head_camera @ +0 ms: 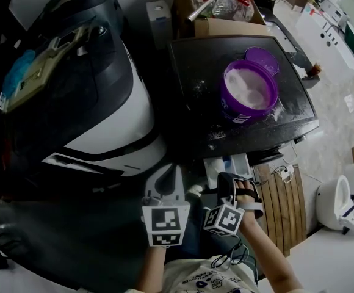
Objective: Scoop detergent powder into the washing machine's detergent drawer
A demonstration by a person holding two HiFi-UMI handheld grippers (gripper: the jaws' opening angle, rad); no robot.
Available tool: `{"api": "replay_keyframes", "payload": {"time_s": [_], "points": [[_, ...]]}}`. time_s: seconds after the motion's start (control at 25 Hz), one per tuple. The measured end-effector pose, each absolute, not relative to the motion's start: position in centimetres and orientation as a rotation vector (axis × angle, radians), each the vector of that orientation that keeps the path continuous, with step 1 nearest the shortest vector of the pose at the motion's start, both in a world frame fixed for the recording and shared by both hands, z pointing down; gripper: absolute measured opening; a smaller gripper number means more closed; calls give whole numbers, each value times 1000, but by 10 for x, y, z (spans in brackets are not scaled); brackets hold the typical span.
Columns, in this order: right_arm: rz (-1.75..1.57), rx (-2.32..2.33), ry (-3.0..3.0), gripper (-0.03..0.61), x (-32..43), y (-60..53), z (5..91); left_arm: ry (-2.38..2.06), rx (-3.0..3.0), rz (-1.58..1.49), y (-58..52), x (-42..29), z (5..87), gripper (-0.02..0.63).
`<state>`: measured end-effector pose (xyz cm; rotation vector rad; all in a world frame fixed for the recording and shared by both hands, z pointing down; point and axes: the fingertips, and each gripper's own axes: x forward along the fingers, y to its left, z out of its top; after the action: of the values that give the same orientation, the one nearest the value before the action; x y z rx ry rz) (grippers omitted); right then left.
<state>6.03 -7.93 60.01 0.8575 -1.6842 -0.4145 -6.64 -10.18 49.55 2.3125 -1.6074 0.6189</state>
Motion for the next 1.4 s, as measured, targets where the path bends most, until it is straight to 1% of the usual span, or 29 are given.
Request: {"api": "replay_keyframes", "payload": {"time_s": [0.28,0.48,1.12,1.4], "points": [[-414,851,-1691,20,60,-79,598,-1616,2305,619,-100,-68,496,2],[-347,911,-1740,21,66,-78,596,-1620,2302,618,-99,-69,496,2],[182,1160,-2009,21,74,-74,562,-1648,2337,587,-105,-68,471,2],[344,1337,-2107,21,82,-82,518,-1665,2363,556,-109,-66,453,2]]}}
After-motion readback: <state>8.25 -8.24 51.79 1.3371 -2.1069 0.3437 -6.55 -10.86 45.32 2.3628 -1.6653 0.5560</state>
